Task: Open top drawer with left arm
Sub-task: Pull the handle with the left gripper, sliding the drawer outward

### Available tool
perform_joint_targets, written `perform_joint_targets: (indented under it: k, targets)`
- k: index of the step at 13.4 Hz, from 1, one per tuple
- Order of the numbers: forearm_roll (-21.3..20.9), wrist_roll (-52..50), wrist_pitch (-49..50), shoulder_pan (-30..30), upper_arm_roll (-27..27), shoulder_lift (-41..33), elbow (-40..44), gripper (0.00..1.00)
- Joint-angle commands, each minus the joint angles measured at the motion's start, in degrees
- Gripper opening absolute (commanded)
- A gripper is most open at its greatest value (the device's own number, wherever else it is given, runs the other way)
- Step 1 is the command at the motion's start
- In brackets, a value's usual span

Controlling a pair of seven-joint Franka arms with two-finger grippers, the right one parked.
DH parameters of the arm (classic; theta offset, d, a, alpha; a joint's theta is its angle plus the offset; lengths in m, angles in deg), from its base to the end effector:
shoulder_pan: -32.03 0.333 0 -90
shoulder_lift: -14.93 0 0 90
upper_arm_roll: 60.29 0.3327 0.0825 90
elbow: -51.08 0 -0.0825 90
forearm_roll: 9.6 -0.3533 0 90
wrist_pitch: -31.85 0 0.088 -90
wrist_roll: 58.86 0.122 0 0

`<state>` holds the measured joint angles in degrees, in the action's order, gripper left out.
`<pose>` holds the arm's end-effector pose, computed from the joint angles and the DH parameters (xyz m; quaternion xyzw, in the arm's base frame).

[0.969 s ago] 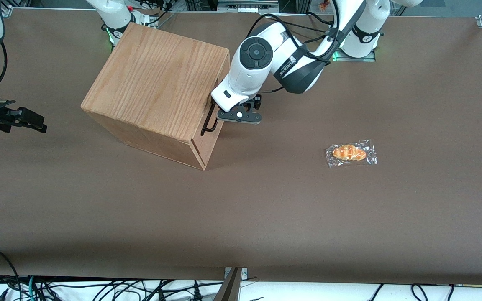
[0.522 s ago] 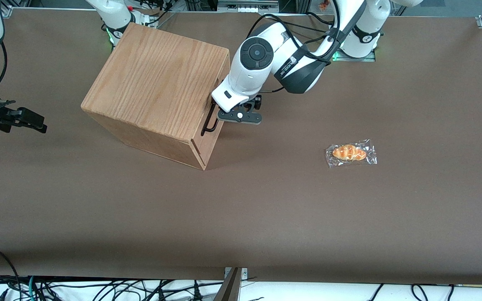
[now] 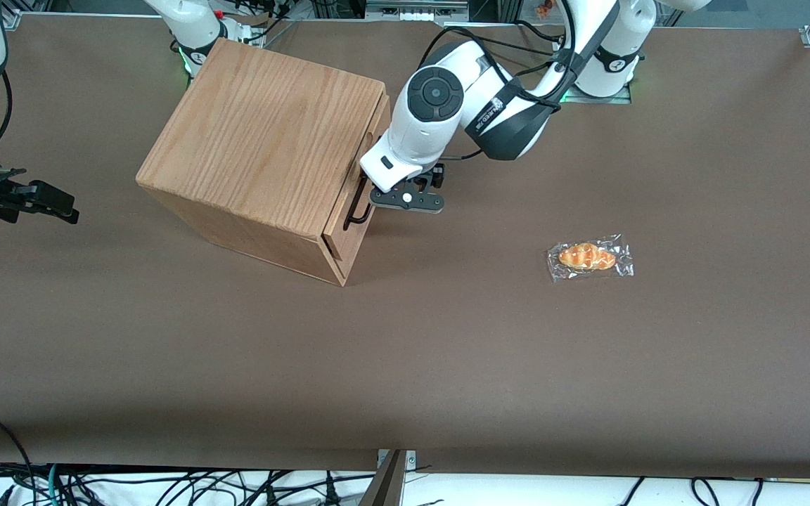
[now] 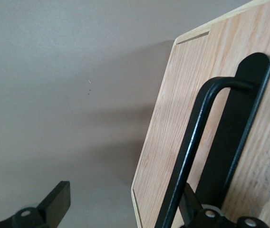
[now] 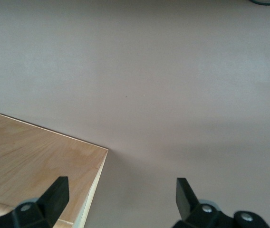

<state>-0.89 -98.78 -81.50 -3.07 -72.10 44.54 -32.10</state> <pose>0.4763 -0.4890 0.4074 0.9925 -0.0176 -0.0758 0.0939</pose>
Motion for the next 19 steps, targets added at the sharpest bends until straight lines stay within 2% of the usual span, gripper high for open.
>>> perform_joint_targets:
  k: [1,7,19]
  targets:
    - [-1.68,1.77,1.90,1.35,0.21,-0.87,0.21,1.00]
    - [-1.68,4.33,4.45,4.25,0.03,-2.01,0.21,1.00]
    - [-1.68,4.59,5.59,5.05,0.12,-2.36,-0.23,1.00]
